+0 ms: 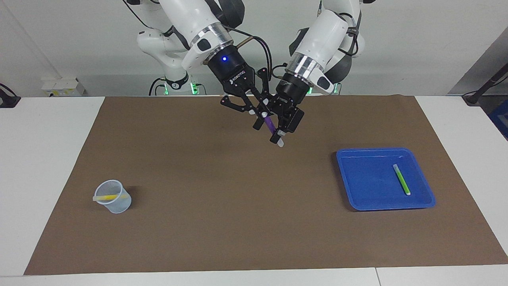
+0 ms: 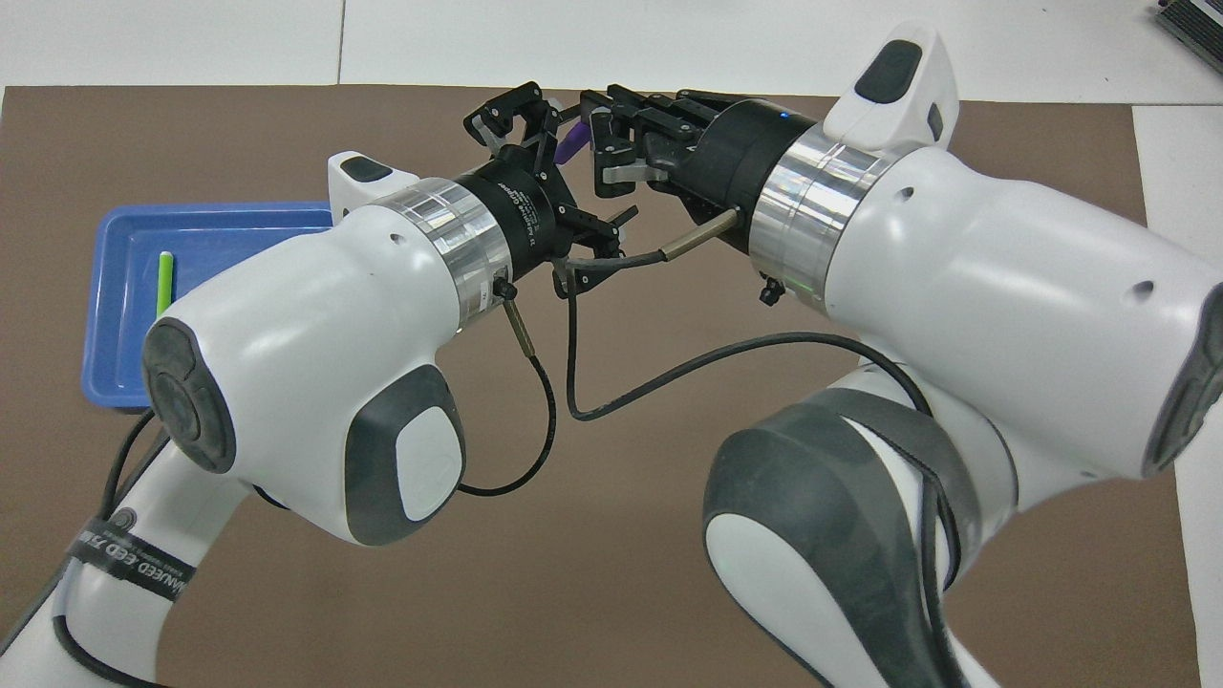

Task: Right arm passes pens to left for tray arrangement
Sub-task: 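Bring the purple pen toward the open left gripper, then close the left gripper on the purple pen held by the right gripper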

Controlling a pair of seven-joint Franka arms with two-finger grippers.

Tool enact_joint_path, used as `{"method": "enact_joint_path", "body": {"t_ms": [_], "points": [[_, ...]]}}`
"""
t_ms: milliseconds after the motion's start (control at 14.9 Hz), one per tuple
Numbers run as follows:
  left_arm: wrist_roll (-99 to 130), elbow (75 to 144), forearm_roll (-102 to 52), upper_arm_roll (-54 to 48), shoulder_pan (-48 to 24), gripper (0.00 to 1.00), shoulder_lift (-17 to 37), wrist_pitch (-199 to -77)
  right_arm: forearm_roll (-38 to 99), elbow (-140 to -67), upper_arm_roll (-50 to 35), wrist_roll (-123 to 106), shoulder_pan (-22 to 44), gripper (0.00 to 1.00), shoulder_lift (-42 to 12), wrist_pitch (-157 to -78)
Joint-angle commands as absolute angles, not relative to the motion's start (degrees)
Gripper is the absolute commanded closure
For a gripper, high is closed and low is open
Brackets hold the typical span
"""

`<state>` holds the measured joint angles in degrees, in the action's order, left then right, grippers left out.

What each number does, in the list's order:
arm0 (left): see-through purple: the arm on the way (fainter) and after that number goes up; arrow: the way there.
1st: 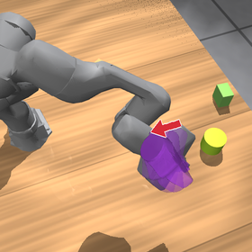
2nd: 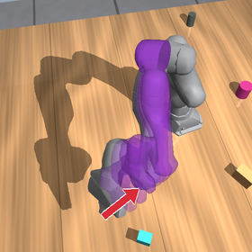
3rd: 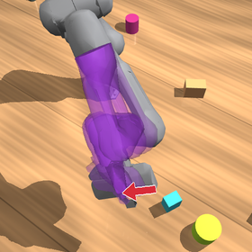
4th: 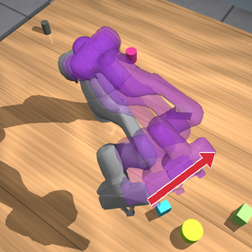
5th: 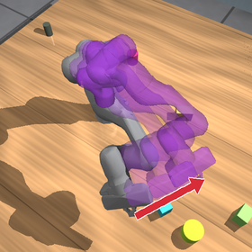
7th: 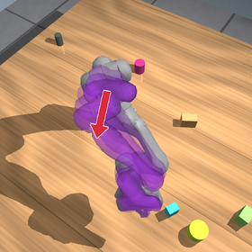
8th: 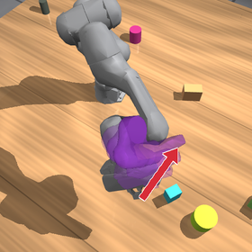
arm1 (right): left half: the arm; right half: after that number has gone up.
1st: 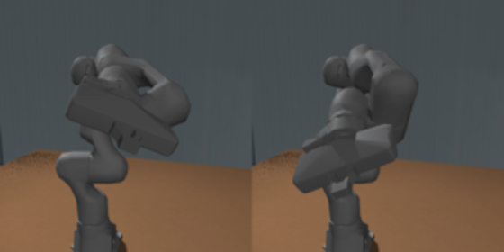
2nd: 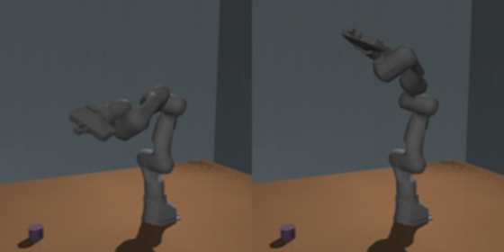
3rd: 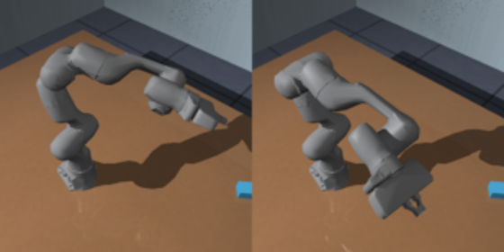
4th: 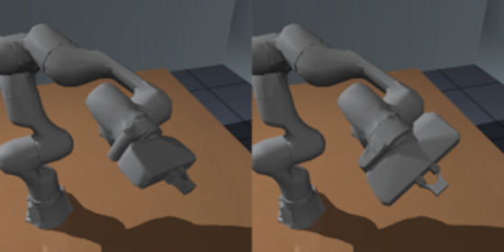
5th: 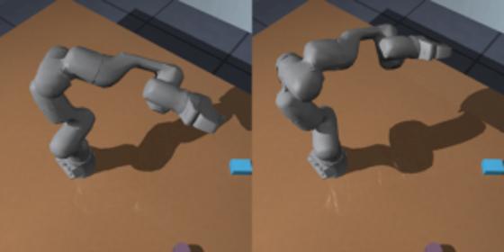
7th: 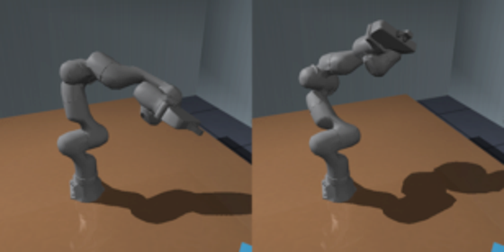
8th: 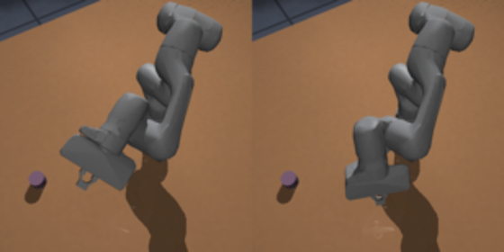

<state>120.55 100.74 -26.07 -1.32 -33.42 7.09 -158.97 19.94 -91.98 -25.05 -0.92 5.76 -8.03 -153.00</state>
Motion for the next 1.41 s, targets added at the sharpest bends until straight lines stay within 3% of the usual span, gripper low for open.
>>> {"method": "enact_joint_path", "body": {"t_ms": [0, 604, 805, 1341], "points": [[121.47, 99.58, -25.40, -1.05, -33.40, 0.12, 8.35, -159.52, 21.01, -94.57, -25.22, 1.49, 5.36, 1.00, -5.98, -154.07], [116.11, 101.34, -24.96, -0.62, -29.45, 0.18, 3.87, -149.16, 21.36, -99.75, -25.14, 2.02, 4.92, 1.00, -3.25, -154.25], [112.87, 102.12, -25.05, -0.62, -29.00, 0.27, 3.52, -148.89, 22.23, -99.84, -25.14, 2.11, 4.83, 1.00, -3.25, -154.25], [111.53, 105.91, -24.96, -0.70, -31.03, 0.27, 1.76, -149.50, 22.85, -99.93, -25.14, 2.63, 4.92, 1.00, -2.90, -153.98]]}}
